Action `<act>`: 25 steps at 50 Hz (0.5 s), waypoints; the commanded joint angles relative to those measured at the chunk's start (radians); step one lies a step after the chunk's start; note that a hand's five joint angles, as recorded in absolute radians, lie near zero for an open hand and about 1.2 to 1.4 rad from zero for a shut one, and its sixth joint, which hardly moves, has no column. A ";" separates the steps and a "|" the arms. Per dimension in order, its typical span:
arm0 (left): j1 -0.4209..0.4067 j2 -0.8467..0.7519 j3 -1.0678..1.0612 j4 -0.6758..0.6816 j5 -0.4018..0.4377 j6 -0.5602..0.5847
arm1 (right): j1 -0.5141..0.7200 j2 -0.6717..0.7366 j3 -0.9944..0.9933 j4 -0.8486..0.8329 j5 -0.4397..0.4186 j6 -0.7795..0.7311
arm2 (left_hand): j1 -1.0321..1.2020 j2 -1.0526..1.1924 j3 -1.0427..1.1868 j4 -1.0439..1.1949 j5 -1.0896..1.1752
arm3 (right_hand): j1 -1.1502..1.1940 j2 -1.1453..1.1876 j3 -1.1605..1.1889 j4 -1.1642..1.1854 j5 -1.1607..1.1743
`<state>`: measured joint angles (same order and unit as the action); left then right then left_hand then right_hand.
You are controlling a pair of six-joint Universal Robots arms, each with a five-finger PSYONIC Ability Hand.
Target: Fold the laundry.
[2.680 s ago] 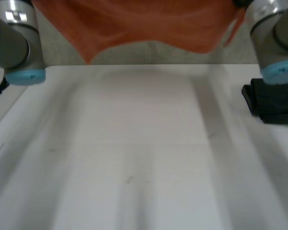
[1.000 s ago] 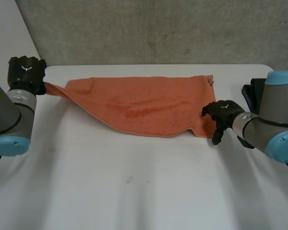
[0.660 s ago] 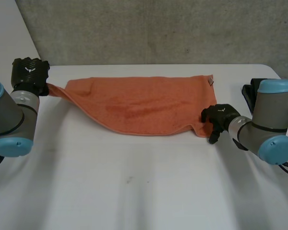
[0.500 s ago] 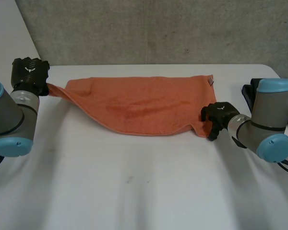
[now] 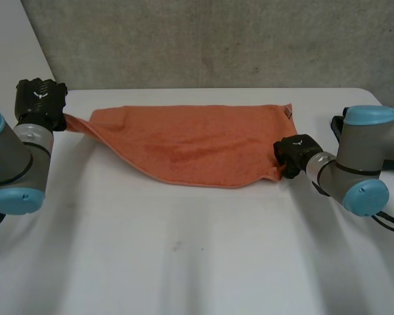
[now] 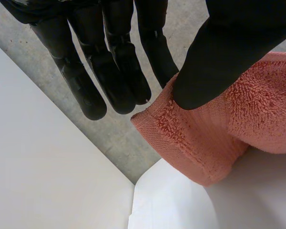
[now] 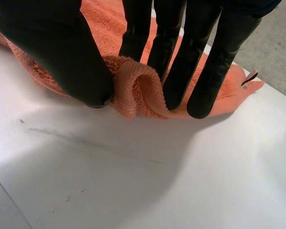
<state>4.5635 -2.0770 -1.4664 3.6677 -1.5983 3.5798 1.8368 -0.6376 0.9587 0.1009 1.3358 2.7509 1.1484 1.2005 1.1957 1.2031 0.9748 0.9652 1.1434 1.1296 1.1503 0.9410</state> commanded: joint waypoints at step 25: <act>0.097 0.455 -0.327 -0.589 0.142 0.287 | -0.151 -0.503 0.383 0.609 -0.056 -0.445 | 0.248 0.196 0.201 0.193 0.247 | 0.431 0.253 0.267 0.246 0.281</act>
<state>4.6111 -1.7574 -1.6923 3.2896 -1.5155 3.6886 1.7431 -1.0077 1.1921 0.5440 1.2889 2.4281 1.1484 1.2005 1.1957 1.2031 0.9749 0.9791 1.1733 1.1629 1.1872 0.9756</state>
